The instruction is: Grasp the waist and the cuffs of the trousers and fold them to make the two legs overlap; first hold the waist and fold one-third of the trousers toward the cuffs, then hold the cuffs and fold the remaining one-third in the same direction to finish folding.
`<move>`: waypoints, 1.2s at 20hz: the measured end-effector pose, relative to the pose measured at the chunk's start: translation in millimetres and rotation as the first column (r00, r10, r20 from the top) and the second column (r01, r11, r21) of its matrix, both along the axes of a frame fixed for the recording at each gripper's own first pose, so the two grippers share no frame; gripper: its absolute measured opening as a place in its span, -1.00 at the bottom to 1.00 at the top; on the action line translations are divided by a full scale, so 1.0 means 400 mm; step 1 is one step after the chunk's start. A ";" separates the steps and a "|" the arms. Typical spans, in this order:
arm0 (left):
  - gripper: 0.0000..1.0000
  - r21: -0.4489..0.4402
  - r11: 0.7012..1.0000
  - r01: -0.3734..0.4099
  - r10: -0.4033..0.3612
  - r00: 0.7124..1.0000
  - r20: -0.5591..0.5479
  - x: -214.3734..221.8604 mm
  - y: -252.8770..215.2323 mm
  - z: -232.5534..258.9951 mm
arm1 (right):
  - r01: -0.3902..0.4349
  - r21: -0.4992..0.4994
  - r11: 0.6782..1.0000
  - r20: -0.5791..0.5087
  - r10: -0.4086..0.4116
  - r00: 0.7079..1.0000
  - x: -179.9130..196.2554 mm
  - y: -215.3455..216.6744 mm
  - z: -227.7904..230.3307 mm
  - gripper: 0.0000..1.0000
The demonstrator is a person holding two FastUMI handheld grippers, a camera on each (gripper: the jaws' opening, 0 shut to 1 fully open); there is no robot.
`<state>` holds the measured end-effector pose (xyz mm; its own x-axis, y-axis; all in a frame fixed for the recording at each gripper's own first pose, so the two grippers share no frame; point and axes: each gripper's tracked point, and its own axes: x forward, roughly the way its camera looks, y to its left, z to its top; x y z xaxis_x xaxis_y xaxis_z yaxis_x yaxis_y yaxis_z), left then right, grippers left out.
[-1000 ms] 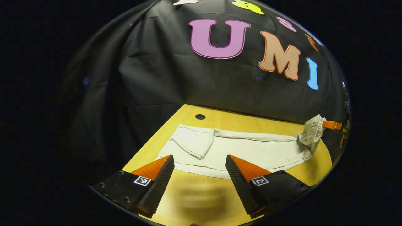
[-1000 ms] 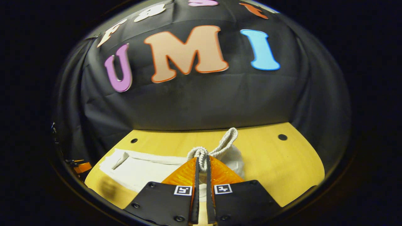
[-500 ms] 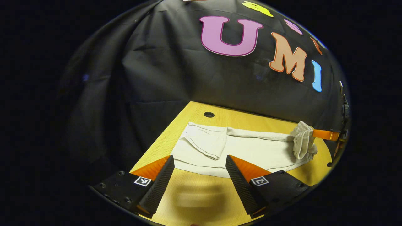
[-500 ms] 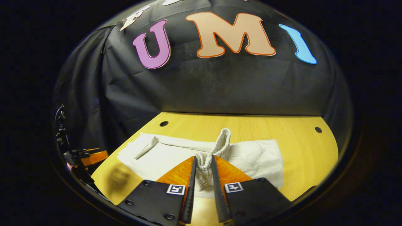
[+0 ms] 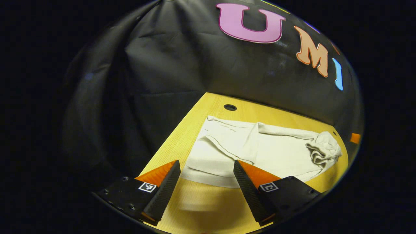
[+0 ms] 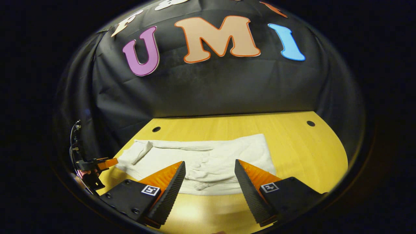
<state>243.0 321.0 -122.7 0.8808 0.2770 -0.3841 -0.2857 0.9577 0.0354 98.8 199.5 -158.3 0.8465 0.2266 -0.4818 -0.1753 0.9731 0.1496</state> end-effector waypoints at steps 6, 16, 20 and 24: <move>0.99 0.020 1.000 -0.017 0.019 0.997 -0.076 0.021 0.025 -0.063 | 0.125 -0.041 0.991 0.009 -0.125 0.992 -0.050 -0.137 0.020 0.94; 0.42 0.058 0.998 0.016 -0.010 0.994 -0.106 0.040 -0.009 -0.075 | 0.195 -0.039 0.980 0.031 -0.194 0.981 -0.061 -0.208 0.057 0.94; -0.93 0.042 0.998 0.048 -0.044 0.995 -0.088 0.063 -0.039 -0.071 | 0.198 -0.036 0.980 0.029 -0.197 0.980 -0.057 -0.222 0.057 0.94; -1.00 0.056 0.998 0.039 -0.034 0.995 -0.091 0.065 -0.044 -0.060 | 0.196 -0.048 0.979 0.031 -0.195 0.980 -0.057 -0.242 0.068 0.94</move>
